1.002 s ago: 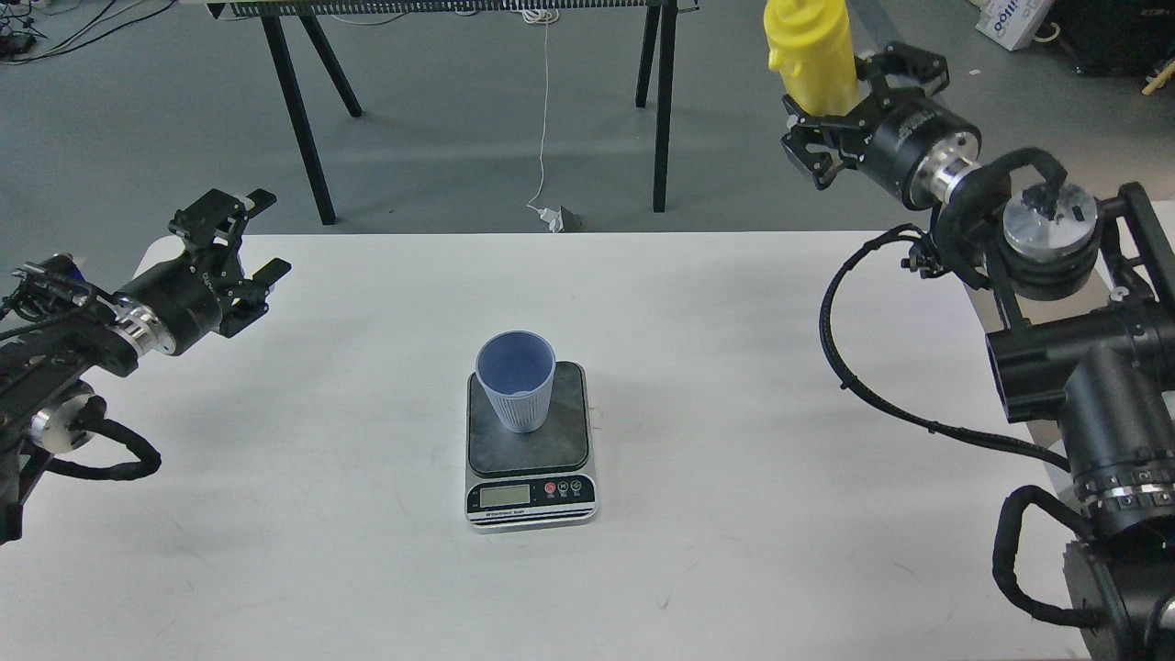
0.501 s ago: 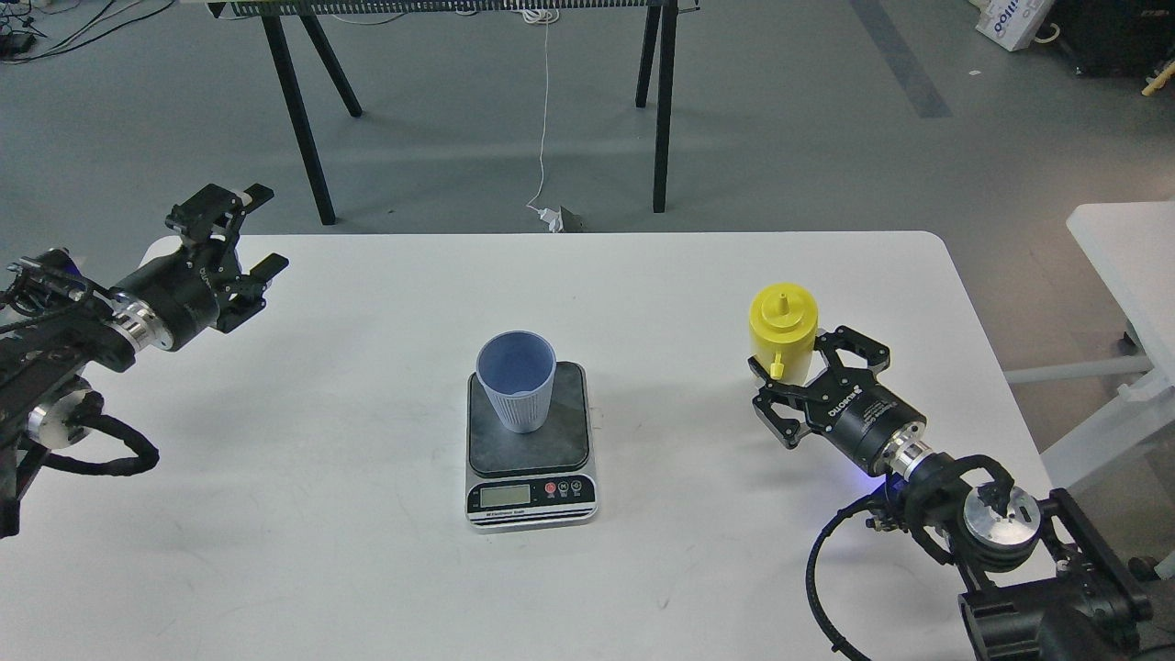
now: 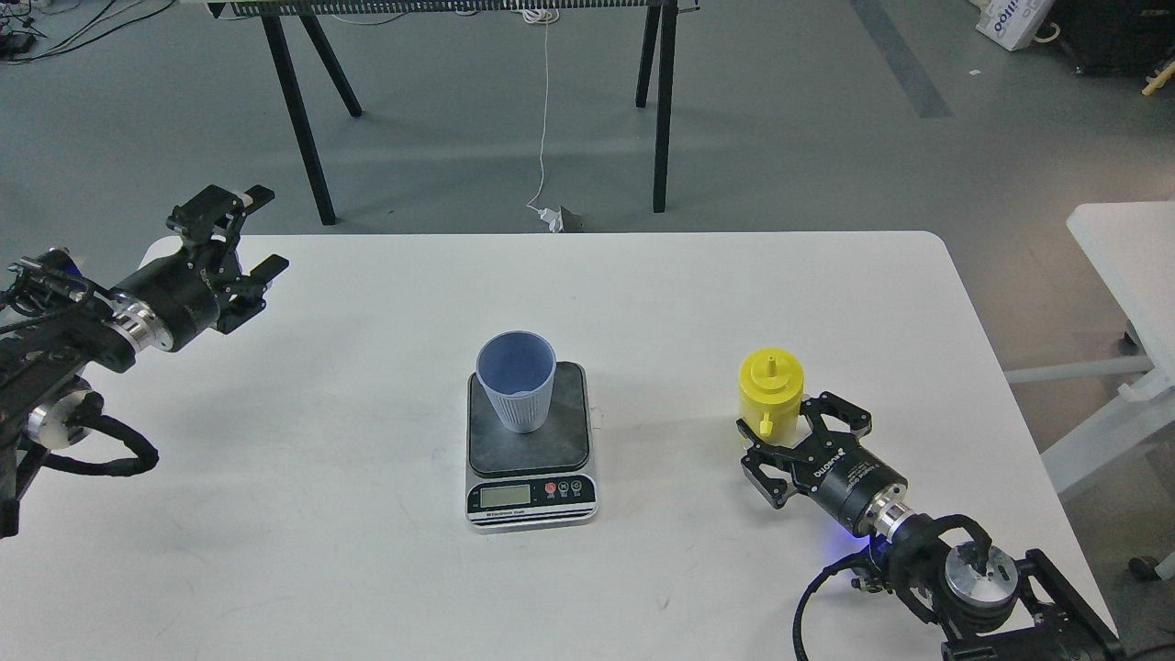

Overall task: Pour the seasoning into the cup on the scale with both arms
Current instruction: 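Lower the yellow bottle back onto the table with the right gripper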

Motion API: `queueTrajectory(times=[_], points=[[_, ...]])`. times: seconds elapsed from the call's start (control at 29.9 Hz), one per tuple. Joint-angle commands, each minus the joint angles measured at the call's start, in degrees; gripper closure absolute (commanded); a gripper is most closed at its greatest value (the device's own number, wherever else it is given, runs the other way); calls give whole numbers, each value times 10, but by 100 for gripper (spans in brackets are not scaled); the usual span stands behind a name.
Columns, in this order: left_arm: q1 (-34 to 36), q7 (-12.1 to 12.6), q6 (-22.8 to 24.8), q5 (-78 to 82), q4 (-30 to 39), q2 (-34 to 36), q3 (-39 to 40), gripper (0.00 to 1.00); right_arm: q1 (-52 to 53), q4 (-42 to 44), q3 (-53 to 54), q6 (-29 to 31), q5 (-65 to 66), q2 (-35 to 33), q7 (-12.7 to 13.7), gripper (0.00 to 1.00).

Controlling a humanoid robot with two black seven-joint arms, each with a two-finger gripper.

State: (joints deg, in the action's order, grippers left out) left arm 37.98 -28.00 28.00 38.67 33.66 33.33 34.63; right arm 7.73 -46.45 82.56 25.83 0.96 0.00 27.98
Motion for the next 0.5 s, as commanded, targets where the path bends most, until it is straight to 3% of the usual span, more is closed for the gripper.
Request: queueTrajectory(times=[0.0,0.2,0.3,0.33,0.47], points=[[0,0,0,0,0,-2,0,1,0,14,-14,8,0,0,0,54],[-5,0,0,1,0,0,0,1,-3,13,-16,22,0,0,0,42],[-7,0,0,1,0,2,-1,1,-3,14,-16,22,0,0,0,27],[-7,0,0,1,0,2,-3,1,-3,13,-17,22,0,0,0,14],[-8,0,0,1,0,3,-3,1,-4,14,-15,22,0,0,0,6]])
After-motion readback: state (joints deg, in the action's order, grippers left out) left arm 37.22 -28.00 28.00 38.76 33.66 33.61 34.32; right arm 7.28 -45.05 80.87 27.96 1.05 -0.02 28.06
